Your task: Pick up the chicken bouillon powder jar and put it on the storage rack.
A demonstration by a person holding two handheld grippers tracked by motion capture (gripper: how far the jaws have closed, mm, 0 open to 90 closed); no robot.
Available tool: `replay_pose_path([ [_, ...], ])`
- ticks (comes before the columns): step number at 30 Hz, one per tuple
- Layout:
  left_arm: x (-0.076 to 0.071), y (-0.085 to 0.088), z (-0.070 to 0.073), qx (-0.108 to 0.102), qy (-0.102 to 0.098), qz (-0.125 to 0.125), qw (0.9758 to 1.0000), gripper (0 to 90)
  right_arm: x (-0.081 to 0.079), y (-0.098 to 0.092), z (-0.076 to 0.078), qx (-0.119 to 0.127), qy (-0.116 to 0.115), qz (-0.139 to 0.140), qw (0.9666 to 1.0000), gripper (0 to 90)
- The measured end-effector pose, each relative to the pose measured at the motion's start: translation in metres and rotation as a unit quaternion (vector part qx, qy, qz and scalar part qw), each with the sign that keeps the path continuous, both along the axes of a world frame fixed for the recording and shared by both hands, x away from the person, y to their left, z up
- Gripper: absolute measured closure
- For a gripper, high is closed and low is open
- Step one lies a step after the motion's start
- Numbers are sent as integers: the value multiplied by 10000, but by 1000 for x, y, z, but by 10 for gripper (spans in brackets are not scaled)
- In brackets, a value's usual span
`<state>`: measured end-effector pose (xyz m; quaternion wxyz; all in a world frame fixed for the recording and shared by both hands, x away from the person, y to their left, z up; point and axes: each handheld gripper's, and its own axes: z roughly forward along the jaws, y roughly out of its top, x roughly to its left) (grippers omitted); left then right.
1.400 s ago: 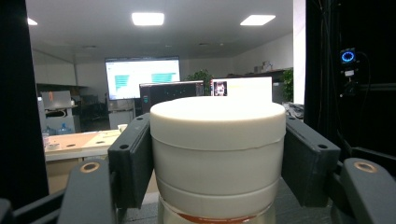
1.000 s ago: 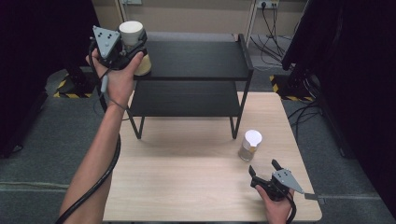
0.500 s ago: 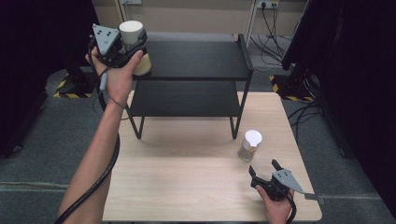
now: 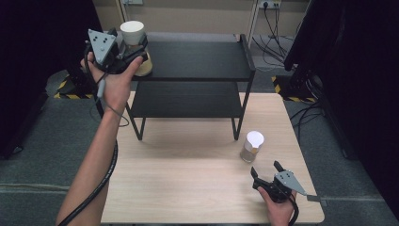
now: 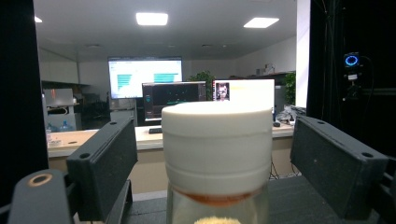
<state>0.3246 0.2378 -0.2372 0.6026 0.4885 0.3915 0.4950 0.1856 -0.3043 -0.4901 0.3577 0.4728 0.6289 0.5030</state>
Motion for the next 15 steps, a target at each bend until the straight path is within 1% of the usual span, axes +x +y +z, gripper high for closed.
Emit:
replay_pose_path([
  [4, -10, 2, -9, 79, -53, -54, 9999, 136, 0, 0, 0, -9, 2, 1, 10000, 58],
  [5, -12, 2, -13, 135, -120, -55, 9998, 136, 0, 0, 0, -15, 0, 1, 10000, 59],
  [6, -14, 4, -15, 132, -135, -120, 9998, 136, 0, 0, 0, -20, -5, 3, 10000, 59],
  [7, -17, 3, -18, 86, -115, -127, 9998, 136, 0, 1, 0, -18, -8, 0, 10000, 58],
  [10, -24, 4, -24, 120, -112, -155, 9997, 136, 0, 0, 0, 2, 5, -6, 10000, 58],
  [11, -25, 5, -26, 197, -144, -169, 9996, 136, 0, 0, 0, 0, 5, -7, 10000, 58],
  [12, -27, 4, -30, 147, -129, -193, 9996, 135, 0, 0, 0, -2, 4, -8, 10000, 58],
  [15, -33, 2, -40, 184, -186, -203, 9995, 134, 0, 1, 0, -16, 3, -5, 10000, 58],
])
